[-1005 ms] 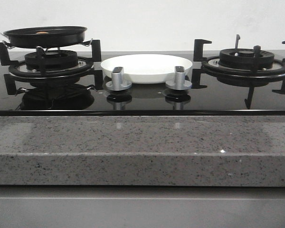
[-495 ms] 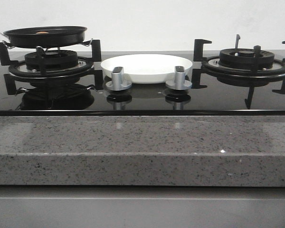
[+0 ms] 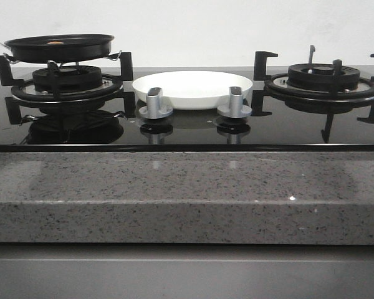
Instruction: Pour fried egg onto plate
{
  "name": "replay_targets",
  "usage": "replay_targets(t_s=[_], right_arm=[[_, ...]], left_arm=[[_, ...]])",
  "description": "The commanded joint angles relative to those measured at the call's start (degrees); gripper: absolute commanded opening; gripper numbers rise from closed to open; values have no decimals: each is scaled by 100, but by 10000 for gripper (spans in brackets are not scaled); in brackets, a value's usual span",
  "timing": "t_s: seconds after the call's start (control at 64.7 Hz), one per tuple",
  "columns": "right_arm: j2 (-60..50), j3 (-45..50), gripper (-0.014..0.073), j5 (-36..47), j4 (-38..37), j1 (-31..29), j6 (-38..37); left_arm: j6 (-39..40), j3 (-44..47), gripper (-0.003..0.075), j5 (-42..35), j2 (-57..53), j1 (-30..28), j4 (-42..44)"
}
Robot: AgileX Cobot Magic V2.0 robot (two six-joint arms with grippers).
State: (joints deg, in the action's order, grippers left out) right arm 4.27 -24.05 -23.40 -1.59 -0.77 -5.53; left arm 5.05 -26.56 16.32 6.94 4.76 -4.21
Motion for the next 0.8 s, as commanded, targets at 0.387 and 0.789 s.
replay_targets(t_s=[0.387,0.789], right_arm=[[2187,-1665,-67,-1101,100,-38,553],[2432,-1617,0,-1127,100,-38,553]], left_arm=[[14,-1485,-19,1209,1752,-4,-44],[14,-1449,122,1230,2103,-4,-44]])
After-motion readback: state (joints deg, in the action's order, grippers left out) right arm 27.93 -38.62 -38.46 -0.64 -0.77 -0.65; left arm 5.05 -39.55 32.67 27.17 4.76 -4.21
